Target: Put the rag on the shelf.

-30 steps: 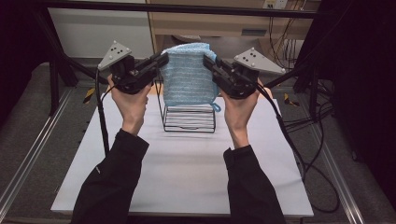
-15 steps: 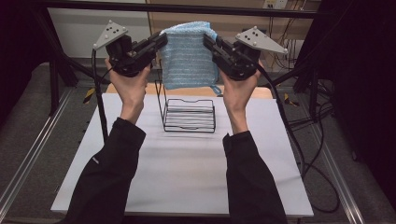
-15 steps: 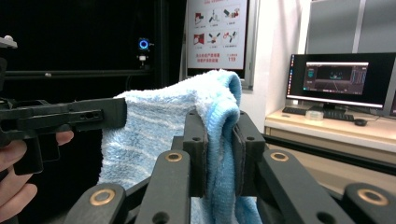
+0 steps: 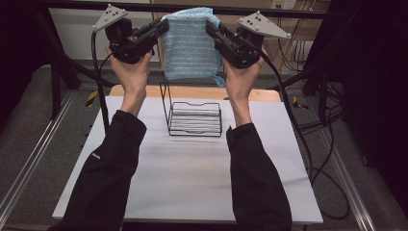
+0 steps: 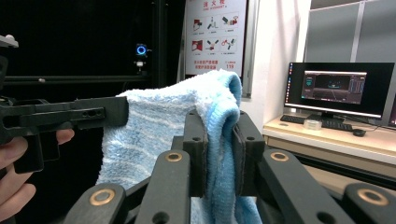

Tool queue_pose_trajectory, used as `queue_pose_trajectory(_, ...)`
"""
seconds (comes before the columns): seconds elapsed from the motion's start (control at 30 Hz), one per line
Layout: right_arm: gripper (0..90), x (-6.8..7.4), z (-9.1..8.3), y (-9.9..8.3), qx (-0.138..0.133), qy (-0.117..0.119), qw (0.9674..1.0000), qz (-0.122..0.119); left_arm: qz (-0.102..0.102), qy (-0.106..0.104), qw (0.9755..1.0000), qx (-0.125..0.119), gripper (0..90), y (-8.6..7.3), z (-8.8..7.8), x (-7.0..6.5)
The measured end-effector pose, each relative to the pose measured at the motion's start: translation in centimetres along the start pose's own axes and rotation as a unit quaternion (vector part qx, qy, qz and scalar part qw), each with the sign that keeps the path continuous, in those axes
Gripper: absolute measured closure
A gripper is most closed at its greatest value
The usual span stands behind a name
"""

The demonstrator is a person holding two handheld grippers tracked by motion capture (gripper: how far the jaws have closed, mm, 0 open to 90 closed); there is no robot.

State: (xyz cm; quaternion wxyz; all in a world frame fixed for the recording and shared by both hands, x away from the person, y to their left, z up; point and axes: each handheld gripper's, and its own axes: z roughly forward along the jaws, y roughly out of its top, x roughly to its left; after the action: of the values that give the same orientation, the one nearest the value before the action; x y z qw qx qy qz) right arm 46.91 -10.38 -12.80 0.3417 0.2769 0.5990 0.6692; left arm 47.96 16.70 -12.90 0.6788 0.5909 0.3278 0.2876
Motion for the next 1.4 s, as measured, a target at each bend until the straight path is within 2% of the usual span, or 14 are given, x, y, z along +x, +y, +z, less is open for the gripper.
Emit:
queue_pose_trajectory(0.2, 79.1, -0.6, 1.2, 0.0, 0.005, -0.003, 1.0, 0.003, -0.012, 0.0, 0.9999, 0.001, 80.8, -0.1, 0.8, 0.9)
queue_pose_trajectory(0.47, 79.2, -1.4, 2.5, -0.9, 0.018, -0.009, 0.9998, 0.004, -0.005, 0.01, 0.9999, 0.013, 80.6, -0.7, 2.1, 1.9)
queue_pose_trajectory(0.6, 79.1, -1.6, 3.1, -1.3, 0.027, -0.018, 0.9995, 0.004, -0.016, 0.013, 0.9996, 0.02, 80.5, -1.3, 2.9, 2.5)
queue_pose_trajectory(0.7, 79.2, -1.8, 3.5, -1.7, 0.035, -0.022, 0.9991, 0.001, -0.011, 0.014, 0.9995, 0.027, 80.4, -1.6, 3.3, 2.8)
queue_pose_trajectory(0.77, 79.2, -2.1, 3.6, -2.2, 0.038, -0.022, 0.999, 0.007, -0.009, 0.013, 0.9993, 0.033, 80.3, -1.9, 3.5, 3.0)
queue_pose_trajectory(0.9, 79.2, -2.6, 3.7, -3.5, 0.046, -0.022, 0.9985, 0.02, -0.004, 0.013, 0.9989, 0.046, 80.0, -2.8, 3.8, 3.2)
queue_pose_trajectory(1.1, 79.2, -3.0, 3.6, -5.1, 0.06, -0.024, 0.9977, 0.02, -0.002, 0.012, 0.9978, 0.065, 80.1, -4.4, 4.2, 3.5)
queue_pose_trajectory(1.3, 79.1, -3.1, 3.1, -6.6, 0.069, -0.02, 0.9972, 0.023, -0.001, 0.0, 0.9973, 0.074, 80.1, -5.8, 4.0, 3.5)
queue_pose_trajectory(1.4, 79.1, -2.9, 2.4, -7.4, 0.072, -0.017, 0.9969, 0.027, -0.004, -0.012, 0.997, 0.076, 80.0, -6.8, 3.4, 3.5)
